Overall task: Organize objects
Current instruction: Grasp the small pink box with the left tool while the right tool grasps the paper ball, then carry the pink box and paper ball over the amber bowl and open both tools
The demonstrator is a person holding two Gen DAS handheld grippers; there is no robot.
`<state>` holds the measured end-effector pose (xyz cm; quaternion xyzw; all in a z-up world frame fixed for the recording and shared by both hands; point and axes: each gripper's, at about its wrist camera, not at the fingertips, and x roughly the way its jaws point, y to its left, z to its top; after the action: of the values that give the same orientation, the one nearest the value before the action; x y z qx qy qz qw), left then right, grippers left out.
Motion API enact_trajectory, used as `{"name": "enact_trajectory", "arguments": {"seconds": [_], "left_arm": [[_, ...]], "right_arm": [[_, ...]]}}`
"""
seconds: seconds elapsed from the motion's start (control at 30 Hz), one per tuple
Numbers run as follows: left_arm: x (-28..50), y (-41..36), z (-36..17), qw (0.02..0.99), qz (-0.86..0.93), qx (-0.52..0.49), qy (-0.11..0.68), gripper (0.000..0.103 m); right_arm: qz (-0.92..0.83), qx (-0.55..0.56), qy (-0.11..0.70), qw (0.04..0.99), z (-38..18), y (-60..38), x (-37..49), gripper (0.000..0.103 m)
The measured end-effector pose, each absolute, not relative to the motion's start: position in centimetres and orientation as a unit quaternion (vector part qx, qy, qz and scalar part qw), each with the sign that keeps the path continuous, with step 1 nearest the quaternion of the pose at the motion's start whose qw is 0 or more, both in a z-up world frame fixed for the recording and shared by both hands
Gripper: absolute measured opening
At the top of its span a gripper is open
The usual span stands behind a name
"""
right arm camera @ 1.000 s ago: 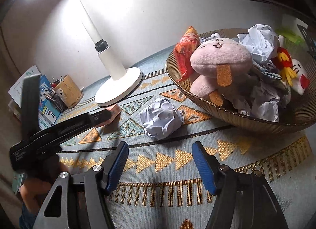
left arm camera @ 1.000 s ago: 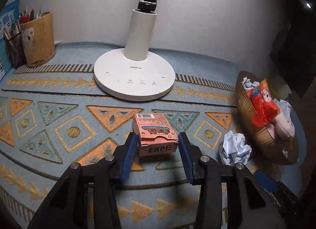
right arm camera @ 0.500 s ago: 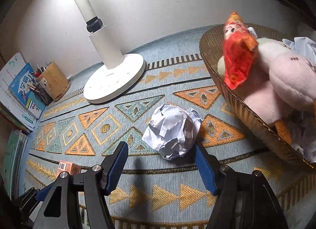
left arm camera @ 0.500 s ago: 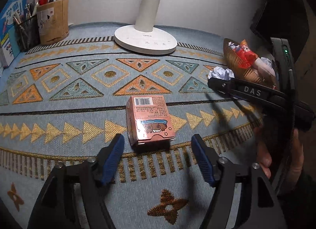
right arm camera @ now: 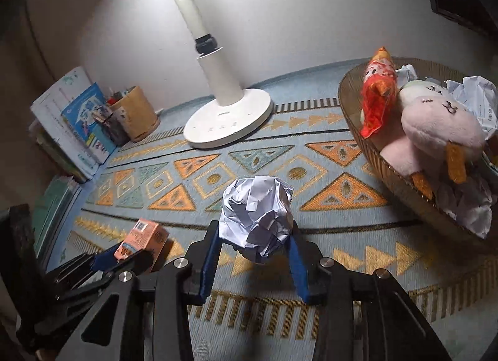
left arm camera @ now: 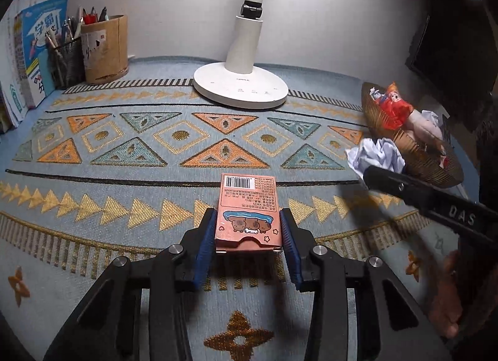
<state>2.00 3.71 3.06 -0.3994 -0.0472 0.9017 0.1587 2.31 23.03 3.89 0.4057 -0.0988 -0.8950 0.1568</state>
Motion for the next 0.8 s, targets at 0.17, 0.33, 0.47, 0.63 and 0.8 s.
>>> {"name": "enact_trajectory", "arguments": {"seconds": [0.17, 0.33, 0.47, 0.63, 0.8], "left_arm": [[2.2, 2.9, 2.8, 0.148, 0.905, -0.392, -0.076, 0.037], [2.0, 2.8, 2.5, 0.14, 0.903, -0.397, -0.082, 0.037], [2.0, 3.1, 2.5, 0.134, 0.904, -0.399, -0.068, 0.037], [2.0, 3.3, 2.4, 0.14, 0.902, -0.402, -0.066, 0.037], [2.0, 3.1, 2.4, 0.142, 0.902, -0.401, -0.073, 0.037]], "right_arm": [[-0.891, 0.414, -0.03, 0.182, 3.3, 23.3, 6.4, 0.041], [-0.88, 0.441, -0.035, 0.172, 1.3, 24.2, 6.7, 0.046], [-0.88, 0.44, -0.072, 0.163, 1.3, 25.5, 6.3, 0.056], [-0.878, 0.439, -0.093, 0.165, 1.4, 26.2, 6.2, 0.063], [-0.886, 0.429, -0.077, 0.158, 1.7, 25.7, 6.5, 0.063]]}}
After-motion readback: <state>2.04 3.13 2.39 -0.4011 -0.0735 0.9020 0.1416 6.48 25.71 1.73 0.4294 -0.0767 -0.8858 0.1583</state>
